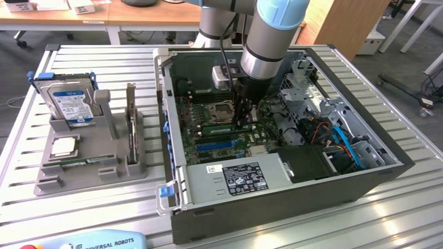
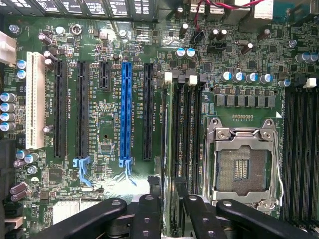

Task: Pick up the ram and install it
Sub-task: 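Insert the ram into the slot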

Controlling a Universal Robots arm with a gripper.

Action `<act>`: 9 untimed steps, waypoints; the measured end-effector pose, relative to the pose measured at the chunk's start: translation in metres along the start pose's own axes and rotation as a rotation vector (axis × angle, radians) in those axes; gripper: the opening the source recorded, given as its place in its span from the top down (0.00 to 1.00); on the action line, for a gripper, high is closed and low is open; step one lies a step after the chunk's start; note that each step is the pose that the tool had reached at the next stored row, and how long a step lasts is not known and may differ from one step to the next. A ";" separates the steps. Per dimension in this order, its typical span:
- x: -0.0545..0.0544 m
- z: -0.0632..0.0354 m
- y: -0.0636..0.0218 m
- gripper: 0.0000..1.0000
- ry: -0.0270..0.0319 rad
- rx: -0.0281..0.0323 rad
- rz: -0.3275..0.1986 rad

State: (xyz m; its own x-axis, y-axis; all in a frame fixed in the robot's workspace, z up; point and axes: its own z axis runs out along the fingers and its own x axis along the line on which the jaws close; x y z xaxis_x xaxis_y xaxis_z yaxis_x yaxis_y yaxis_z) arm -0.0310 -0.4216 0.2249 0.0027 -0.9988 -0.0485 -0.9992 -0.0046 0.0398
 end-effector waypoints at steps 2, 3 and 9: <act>0.000 -0.0001 0.0000 0.75 0.0001 0.0000 0.000; 0.000 -0.0005 0.0000 0.75 0.0003 0.0000 0.000; 0.000 -0.0096 0.0004 0.75 0.0000 0.0000 0.000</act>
State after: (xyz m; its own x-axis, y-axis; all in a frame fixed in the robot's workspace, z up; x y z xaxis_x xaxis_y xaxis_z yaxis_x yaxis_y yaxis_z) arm -0.0311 -0.4216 0.2346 0.0026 -0.9988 -0.0485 -0.9992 -0.0045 0.0398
